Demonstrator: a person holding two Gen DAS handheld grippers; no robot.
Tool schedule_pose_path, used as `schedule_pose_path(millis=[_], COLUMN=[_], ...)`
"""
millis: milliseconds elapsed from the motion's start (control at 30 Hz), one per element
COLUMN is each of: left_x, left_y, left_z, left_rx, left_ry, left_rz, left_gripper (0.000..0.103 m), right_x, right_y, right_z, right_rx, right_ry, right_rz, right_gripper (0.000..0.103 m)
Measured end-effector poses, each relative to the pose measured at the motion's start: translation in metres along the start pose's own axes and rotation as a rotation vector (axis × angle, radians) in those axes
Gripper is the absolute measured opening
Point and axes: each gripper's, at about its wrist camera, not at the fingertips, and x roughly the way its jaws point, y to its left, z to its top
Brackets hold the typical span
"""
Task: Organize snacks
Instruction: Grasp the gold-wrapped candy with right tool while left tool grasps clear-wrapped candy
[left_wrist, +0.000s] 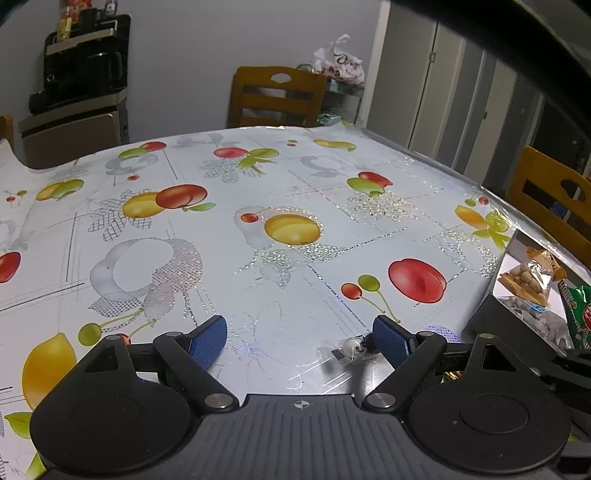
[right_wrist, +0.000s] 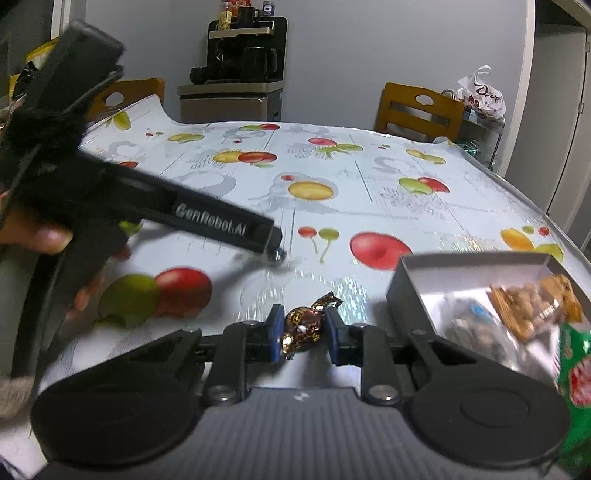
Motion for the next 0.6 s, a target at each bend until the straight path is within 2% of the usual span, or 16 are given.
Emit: schedule_pose_path(millis=[233, 433, 600], left_x=[0.000, -0.001, -0.001], left_y=[-0.005, -0.019, -0.022], left_z=[-0.003, -0.012, -0.015], left_rx=[0.022, 0.155, 0.171], left_ry=[0.002, 0.001, -0.011], left_rz=[-0.037, -0.106, -0.127], left_gripper=[0.082, 0.076, 0.073], right_x=[-0.036, -0.067, -0.080], right_y=[-0.003, -0.002, -0.001], right_z=[-0.026, -0.051, -0.061], right_rx=[-0.023, -0.068, -0.081], right_ry=[0.016, 0.010, 0.002], right_rz=[0.012, 0.009, 0.013], right_gripper=[0.023, 0.023, 0.023])
